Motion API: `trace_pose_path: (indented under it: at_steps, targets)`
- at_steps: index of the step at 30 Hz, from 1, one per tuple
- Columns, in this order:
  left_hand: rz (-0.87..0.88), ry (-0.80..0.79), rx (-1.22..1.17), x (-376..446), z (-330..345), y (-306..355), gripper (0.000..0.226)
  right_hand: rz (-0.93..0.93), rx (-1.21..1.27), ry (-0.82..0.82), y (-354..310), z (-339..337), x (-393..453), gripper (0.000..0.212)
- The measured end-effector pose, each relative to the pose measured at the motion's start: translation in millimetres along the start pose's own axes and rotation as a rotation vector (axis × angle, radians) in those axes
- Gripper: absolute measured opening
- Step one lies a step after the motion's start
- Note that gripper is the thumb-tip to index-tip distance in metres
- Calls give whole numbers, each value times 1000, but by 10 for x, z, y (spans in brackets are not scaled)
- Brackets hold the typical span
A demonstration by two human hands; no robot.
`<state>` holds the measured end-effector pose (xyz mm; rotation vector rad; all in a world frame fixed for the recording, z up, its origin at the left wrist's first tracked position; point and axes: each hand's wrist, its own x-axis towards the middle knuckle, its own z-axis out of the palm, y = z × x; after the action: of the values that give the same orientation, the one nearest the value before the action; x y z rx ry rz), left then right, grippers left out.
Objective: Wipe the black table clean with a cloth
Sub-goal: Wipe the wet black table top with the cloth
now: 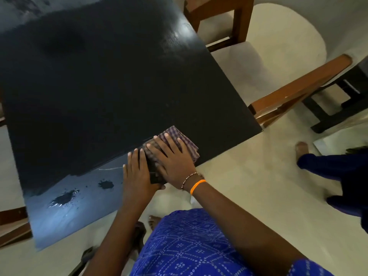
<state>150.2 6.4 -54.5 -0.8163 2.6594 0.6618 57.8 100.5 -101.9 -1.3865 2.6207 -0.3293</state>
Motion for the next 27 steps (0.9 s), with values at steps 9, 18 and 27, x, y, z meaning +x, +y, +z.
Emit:
trace_pose_path:
  at_steps: [9,18,27]
  targets:
    - [-6,-5,117,-12,-13,30,117,254,-111,8,1138,-306,-159,58]
    - [-53,-10,97,-22,-26,22,116,667,-60,114,1478,-446,-164,61]
    - [-113,60,46,-255,13,-209,117,216,-61,0,-189,11,540,61]
